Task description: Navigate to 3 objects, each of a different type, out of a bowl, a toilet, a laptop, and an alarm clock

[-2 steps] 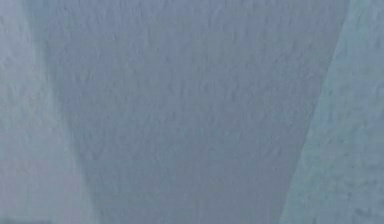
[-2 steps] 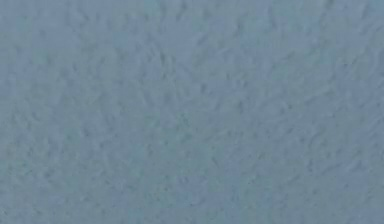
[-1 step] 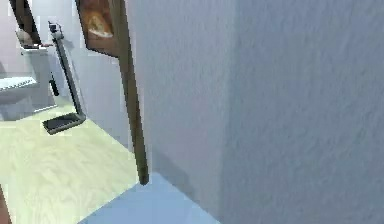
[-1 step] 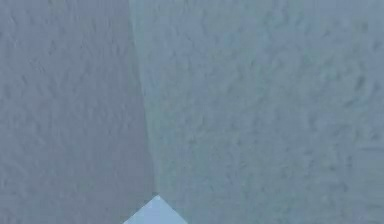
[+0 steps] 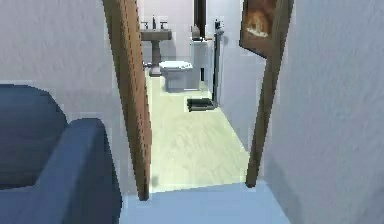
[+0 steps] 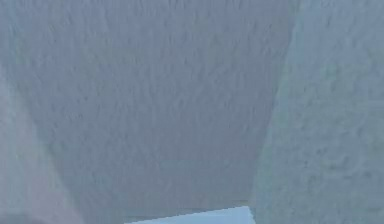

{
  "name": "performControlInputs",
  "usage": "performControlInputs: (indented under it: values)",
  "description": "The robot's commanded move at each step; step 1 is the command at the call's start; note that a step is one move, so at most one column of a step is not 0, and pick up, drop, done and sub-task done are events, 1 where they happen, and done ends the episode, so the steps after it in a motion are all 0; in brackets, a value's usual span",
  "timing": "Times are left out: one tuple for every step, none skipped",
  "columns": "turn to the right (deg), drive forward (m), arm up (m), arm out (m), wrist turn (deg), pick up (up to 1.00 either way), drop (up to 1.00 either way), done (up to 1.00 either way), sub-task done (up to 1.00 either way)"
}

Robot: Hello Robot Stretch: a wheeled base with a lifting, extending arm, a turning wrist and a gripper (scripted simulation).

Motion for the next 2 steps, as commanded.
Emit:
performControlInputs:
  values:
    - [0.0,1.0,0.0,0.0,0.0,0.0,0.0,0.0,0.0]
    - [-18.0,0.0,0.0,0.0,0.0,0.0,0.0,0.0,0.0]
